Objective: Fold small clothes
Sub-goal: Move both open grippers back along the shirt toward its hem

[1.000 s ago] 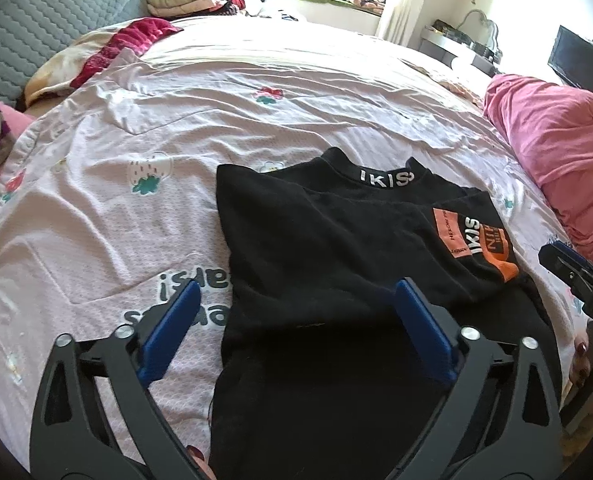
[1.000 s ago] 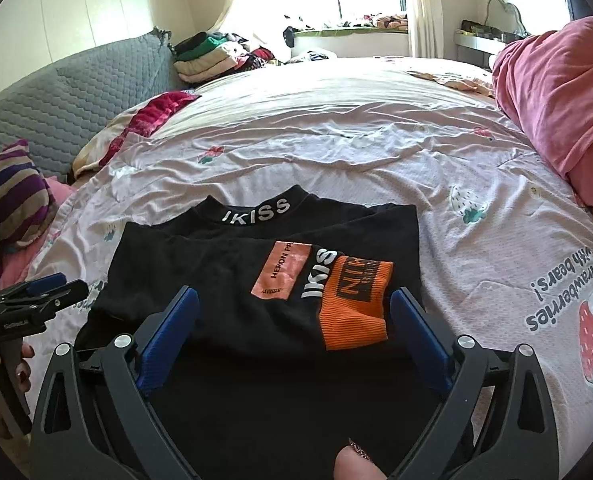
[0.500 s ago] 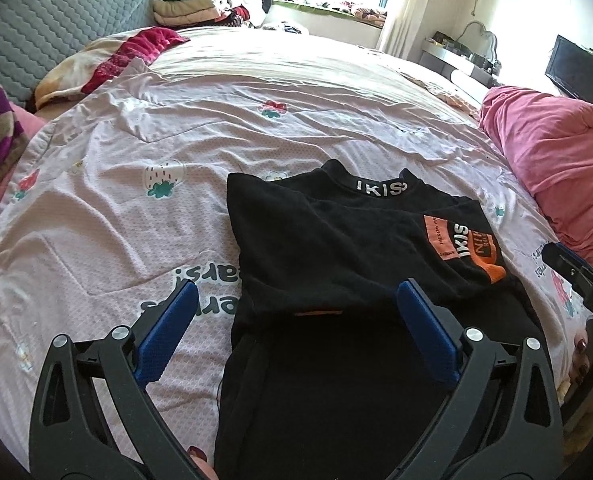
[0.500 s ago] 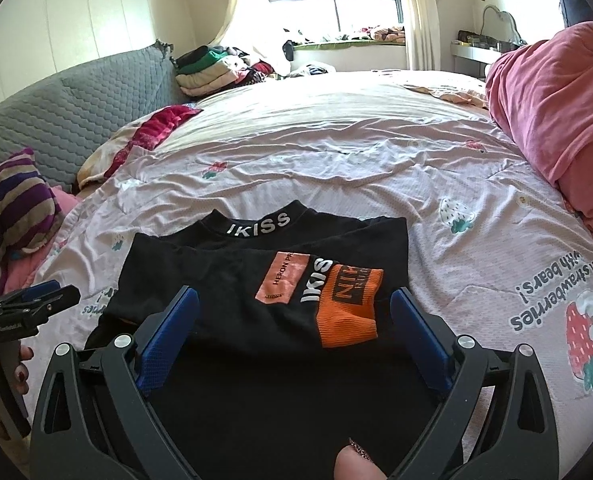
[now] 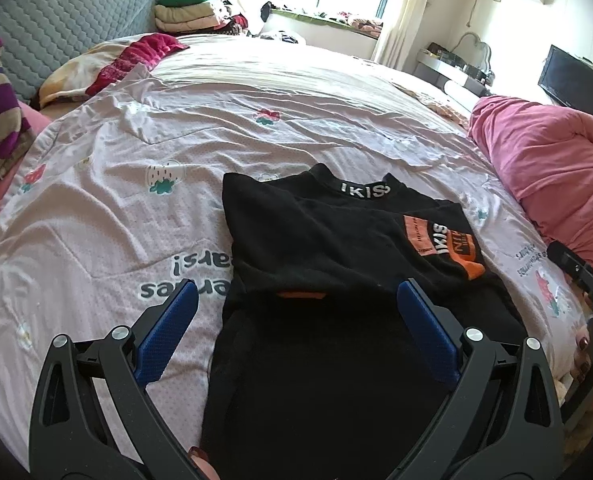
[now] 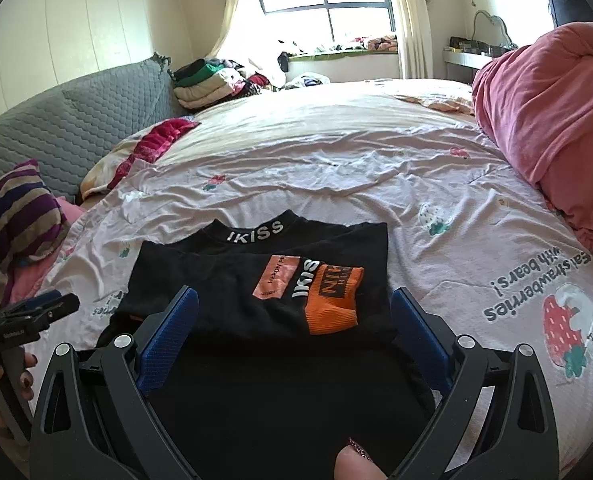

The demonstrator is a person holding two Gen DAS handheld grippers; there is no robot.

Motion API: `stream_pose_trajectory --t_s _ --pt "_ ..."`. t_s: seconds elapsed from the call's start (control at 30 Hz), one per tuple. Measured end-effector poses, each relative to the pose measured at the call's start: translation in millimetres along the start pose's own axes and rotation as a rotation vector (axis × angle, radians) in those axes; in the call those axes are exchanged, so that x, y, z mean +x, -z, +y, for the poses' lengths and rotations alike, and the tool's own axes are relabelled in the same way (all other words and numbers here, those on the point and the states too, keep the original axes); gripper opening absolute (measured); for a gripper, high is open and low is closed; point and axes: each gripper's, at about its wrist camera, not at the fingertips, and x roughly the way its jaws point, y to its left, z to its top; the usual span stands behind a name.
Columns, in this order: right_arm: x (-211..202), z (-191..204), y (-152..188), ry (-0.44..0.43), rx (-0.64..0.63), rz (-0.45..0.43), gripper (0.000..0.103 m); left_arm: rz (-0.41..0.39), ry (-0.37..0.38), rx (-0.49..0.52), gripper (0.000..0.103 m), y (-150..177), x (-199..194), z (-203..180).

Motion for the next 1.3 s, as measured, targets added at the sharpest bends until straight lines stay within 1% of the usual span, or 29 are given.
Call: stream_pose_trajectory --t_s 0.13,0.33,0.5,0.63,0.77,0.97,1.3 --pt "-15.0 -0.3 -0.8 0.024 -0.022 -0.029 0.096 -0.015 0.008 0.020 0.093 0.6 -9.2 -9.3" --pt "-33.3 -6.1 -1.7 0.009 -0.030 -0.039 0.096 -0.042 0.000 0.041 0.093 4.7 -24.0 -24.9" --pt "-46.9 -10.2 0.4 0.009 -0.036 -0.045 0.096 -0.055 0.015 0.028 0.093 10.6 -32.9 -34.6" --pt "-54.3 -14.6 3.4 0.006 -0.043 -0.045 0.096 -0.062 0.010 0.031 0.093 14.9 -38.7 -41.4" --pt "-61.5 -16.0 8.4 -0.009 -0.051 -0.048 0.096 -0.061 0.005 0.033 0.093 20.9 -42.8 -45.2" --pt "-71.7 -16.3 14.0 -0.008 -0.058 -0.052 0.096 -0.057 -0.012 0.036 0.093 29.1 -49.0 -46.7" --pt "-90.8 -17.2 23.5 -0.031 -0.060 -0.063 0.096 -0.053 -0.046 0.031 0.093 43.0 -63.6 -39.7"
